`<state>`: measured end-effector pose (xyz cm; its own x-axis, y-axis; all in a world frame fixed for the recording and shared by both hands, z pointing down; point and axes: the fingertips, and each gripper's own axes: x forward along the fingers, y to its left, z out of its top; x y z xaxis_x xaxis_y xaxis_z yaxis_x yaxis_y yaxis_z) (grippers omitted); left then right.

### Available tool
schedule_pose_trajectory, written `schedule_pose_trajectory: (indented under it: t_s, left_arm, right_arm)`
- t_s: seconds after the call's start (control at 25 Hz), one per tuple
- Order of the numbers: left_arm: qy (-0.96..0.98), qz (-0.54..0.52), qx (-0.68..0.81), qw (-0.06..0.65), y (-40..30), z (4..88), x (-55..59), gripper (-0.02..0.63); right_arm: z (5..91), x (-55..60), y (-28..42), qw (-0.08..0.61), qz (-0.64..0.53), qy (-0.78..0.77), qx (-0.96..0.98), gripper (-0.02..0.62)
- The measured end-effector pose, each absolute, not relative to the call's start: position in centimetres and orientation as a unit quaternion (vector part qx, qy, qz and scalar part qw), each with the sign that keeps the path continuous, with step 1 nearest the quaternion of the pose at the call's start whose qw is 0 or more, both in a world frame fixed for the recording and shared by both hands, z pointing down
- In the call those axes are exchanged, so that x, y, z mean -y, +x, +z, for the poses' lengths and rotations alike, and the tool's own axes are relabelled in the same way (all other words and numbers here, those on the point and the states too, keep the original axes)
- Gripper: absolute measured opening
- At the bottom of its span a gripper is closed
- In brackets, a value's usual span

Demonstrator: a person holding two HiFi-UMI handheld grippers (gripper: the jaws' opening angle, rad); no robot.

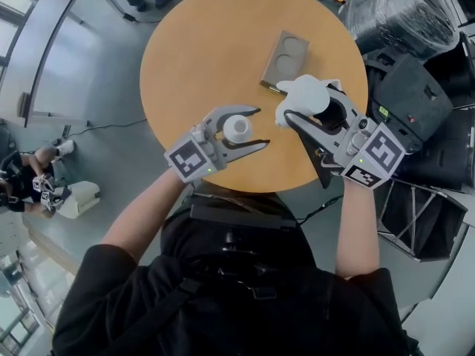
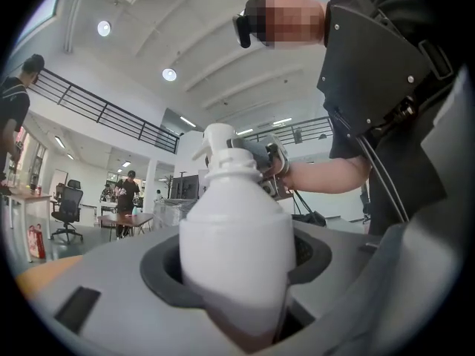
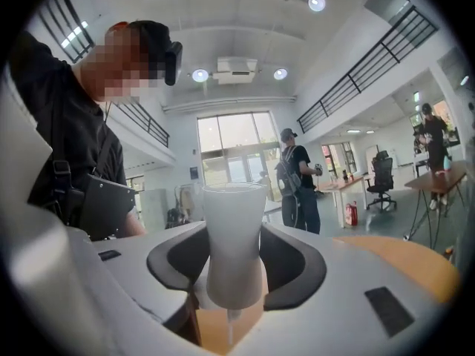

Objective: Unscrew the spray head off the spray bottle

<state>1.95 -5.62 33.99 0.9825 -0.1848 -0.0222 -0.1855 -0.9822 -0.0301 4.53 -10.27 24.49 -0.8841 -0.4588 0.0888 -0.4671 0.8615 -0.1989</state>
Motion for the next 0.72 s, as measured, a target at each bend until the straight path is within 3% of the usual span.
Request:
schedule_pose_trajectory:
  t_s: [0.72]
  left_arm:
    - [-0.993, 0.001, -0.121, 0.004, 2.5, 44.8, 9.6, 0.29]
  right_arm:
    - [46.0, 13.7, 6.3, 0.079, 0.256, 0.306, 0.914, 0.221]
